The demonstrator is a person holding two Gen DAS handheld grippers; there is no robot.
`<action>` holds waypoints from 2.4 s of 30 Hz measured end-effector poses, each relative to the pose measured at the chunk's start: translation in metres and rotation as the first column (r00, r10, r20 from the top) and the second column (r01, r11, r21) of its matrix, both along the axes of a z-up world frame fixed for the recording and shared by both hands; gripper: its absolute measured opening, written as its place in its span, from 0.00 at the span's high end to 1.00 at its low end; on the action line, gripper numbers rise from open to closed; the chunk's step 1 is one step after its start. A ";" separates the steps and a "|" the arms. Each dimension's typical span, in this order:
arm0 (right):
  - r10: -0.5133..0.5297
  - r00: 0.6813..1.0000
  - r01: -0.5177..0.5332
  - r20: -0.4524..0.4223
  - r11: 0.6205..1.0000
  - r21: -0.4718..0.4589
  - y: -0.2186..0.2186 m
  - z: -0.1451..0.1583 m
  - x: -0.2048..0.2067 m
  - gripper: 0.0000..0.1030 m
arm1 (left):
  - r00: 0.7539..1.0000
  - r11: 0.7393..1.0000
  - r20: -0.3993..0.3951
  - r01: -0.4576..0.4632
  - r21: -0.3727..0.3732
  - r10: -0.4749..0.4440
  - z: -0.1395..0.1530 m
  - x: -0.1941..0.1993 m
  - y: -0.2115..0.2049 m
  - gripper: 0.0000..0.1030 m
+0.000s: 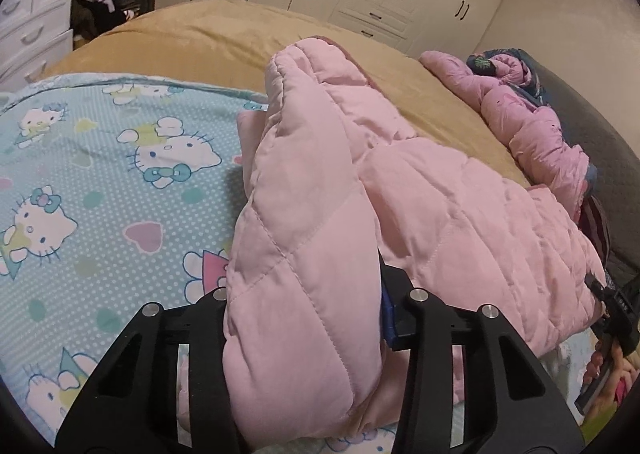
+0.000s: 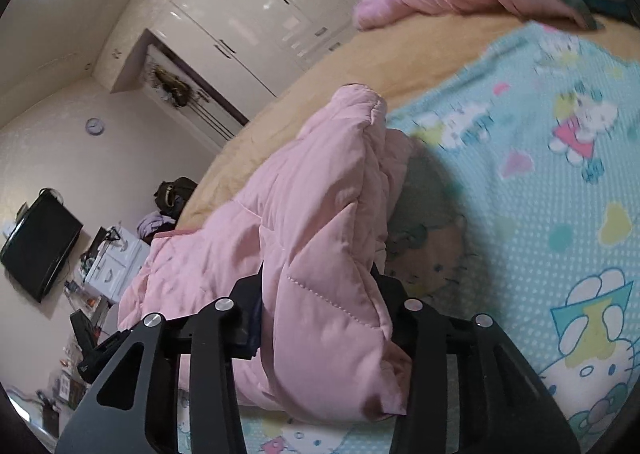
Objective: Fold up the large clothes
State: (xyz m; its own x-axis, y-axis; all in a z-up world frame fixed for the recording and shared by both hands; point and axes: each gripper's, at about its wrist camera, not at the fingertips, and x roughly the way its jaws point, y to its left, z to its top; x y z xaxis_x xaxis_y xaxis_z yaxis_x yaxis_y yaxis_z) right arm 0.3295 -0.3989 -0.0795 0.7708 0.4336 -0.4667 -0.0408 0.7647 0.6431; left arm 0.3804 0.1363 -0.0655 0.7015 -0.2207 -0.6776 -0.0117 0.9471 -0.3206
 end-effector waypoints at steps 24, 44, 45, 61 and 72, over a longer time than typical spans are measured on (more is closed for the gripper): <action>0.012 0.999 -0.011 0.033 0.999 -0.031 0.035 0.028 -0.126 0.63 | 1.000 0.999 0.029 0.008 -0.039 -0.007 0.012 -0.130 0.023 0.71; -0.097 0.989 0.096 -0.110 0.995 -0.012 0.009 -0.007 -0.144 0.53 | 1.000 0.999 -0.016 -0.016 -0.030 0.015 -0.001 -0.165 0.028 0.71; -0.107 0.987 0.106 -0.118 0.994 -0.018 0.008 -0.011 -0.145 0.52 | 1.000 1.000 -0.017 -0.016 -0.026 0.016 -0.001 -0.165 0.027 0.71; -0.202 0.957 0.156 -0.208 0.963 -0.218 0.026 -0.014 -0.140 0.09 | 0.996 0.999 -0.087 -0.032 0.033 0.034 -0.002 -0.160 0.022 0.47; -0.272 0.937 0.226 -0.222 0.951 -0.211 0.010 -0.009 -0.154 0.04 | 0.991 0.998 -0.115 -0.062 0.034 0.065 0.003 -0.165 0.023 0.33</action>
